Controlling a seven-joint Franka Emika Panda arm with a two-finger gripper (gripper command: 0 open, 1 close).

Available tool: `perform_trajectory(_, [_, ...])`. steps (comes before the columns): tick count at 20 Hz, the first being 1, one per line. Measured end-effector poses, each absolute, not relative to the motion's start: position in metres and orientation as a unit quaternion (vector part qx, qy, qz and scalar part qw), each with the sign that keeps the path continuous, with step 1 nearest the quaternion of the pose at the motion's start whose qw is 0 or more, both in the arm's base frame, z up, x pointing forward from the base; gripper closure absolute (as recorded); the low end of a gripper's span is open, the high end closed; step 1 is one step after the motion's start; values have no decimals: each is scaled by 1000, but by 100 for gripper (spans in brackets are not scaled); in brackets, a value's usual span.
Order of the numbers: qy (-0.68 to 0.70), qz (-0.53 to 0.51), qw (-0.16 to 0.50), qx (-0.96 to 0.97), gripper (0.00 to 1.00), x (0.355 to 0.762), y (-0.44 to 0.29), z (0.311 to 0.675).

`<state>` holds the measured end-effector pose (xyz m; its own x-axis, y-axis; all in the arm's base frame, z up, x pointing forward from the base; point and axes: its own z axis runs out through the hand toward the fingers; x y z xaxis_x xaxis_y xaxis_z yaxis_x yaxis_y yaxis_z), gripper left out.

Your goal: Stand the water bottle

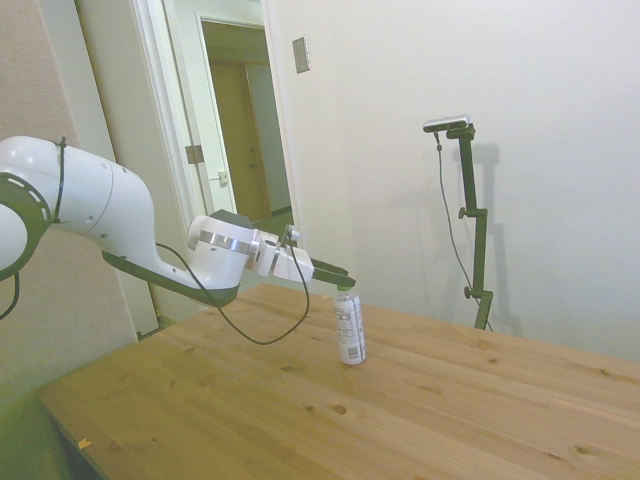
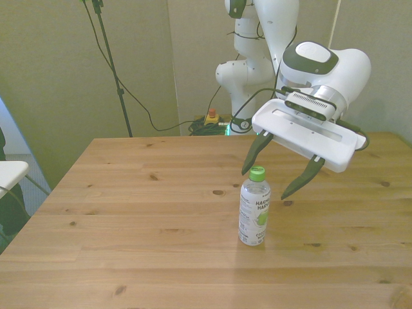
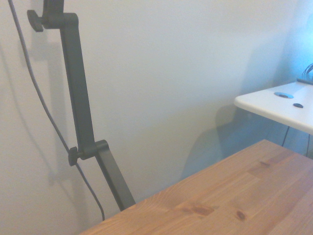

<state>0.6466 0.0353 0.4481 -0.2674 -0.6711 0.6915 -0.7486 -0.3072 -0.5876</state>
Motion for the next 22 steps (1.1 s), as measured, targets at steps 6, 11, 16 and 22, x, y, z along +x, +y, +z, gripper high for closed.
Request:
perform_trajectory(6, [-608,479,31,632,0,619,43,484])
perform_trajectory(11, [-594,400,46,697,0,590,55,491])
perform_trajectory(16, [-559,311,65,766,0,559,69,478])
perform_trajectory(22, [-490,200,93,844,0,522,67,468])
